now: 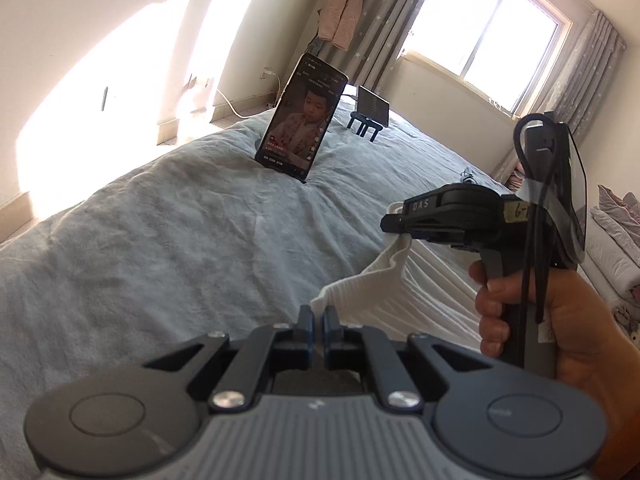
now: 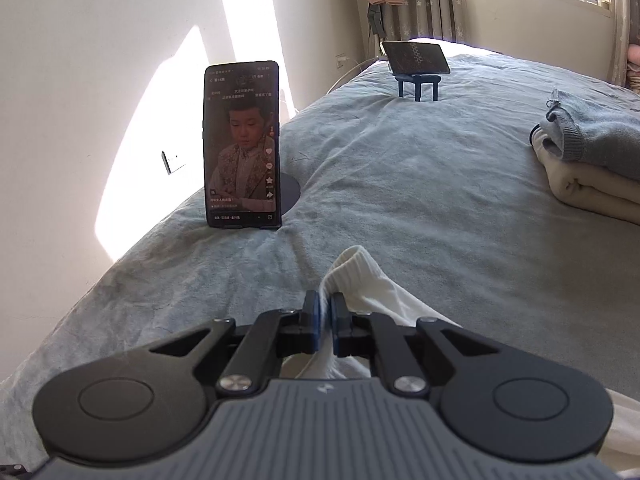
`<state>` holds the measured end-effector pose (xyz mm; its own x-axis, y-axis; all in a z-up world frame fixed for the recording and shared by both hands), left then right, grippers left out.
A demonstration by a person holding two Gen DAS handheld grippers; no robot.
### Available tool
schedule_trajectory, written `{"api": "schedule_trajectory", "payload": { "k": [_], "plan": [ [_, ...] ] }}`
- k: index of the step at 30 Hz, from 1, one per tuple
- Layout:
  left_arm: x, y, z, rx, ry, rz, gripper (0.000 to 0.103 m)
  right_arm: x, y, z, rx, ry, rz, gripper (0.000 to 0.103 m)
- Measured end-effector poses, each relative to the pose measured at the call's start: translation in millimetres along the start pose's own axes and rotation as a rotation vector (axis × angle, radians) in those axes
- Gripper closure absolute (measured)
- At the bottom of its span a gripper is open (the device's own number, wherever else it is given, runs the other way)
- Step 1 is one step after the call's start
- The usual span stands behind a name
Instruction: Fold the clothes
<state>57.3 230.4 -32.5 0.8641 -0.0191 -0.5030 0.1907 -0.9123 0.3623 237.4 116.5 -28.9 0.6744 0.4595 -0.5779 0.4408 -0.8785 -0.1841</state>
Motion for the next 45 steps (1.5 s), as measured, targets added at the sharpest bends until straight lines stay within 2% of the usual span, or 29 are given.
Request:
{"api": "schedule_trajectory", "payload": {
  "k": [3,6,9,13,14,15,18,19,27,33,45],
  "plan": [
    [-6,-16,-6,-0.007,0.017,-0.048,0.098,4,-15,-3,-0.001,0.009,-0.026,0.095],
    [-3,-29,-6,-0.007,-0.014,-0.091,0.098,12,-28,0,-0.004,0.0,-0.042,0.094],
    [2,-34,-2,-0.002,-0.048,-0.103,0.098,23,-33,7,-0.008,-0.016,-0.039,0.094],
    [6,-29,-2,0.033,-0.048,-0.109,0.095,29,-33,12,-0.002,-0.017,-0.04,0.089],
    [6,-28,-3,0.041,-0.045,-0.11,0.092,29,-32,12,0.001,-0.016,-0.042,0.087],
    [6,-26,-3,0.048,-0.04,-0.11,0.091,28,-32,11,0.001,-0.017,-0.043,0.082],
    [6,-23,-4,0.061,-0.03,-0.111,0.079,20,-29,9,0.01,-0.012,-0.05,0.06],
    [6,-23,-4,0.055,-0.03,-0.11,0.075,15,-28,8,0.013,-0.004,-0.052,0.058],
    [0,-26,-10,0.015,0.009,-0.125,0.069,-29,-7,7,0.0,0.029,-0.042,0.054],
    [-6,-22,-9,0.026,0.028,-0.121,0.068,-65,18,16,0.02,0.04,-0.016,0.052],
    [-18,9,-3,0.098,0.039,-0.055,0.067,-126,76,58,0.099,0.037,0.065,0.051]
  ]
}}
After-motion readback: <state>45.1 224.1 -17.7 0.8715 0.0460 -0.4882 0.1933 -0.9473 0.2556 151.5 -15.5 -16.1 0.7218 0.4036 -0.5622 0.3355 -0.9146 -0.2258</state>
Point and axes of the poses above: each gripper's, at about its wrist camera, not at the fingertips, and x roughly the way its jaws point, y to its right, z to its underside, the point moved 6 cm from there along x, roughly the way its jaws point, and after that the axes turned 4 degrees about y, right-handed, at the moved point
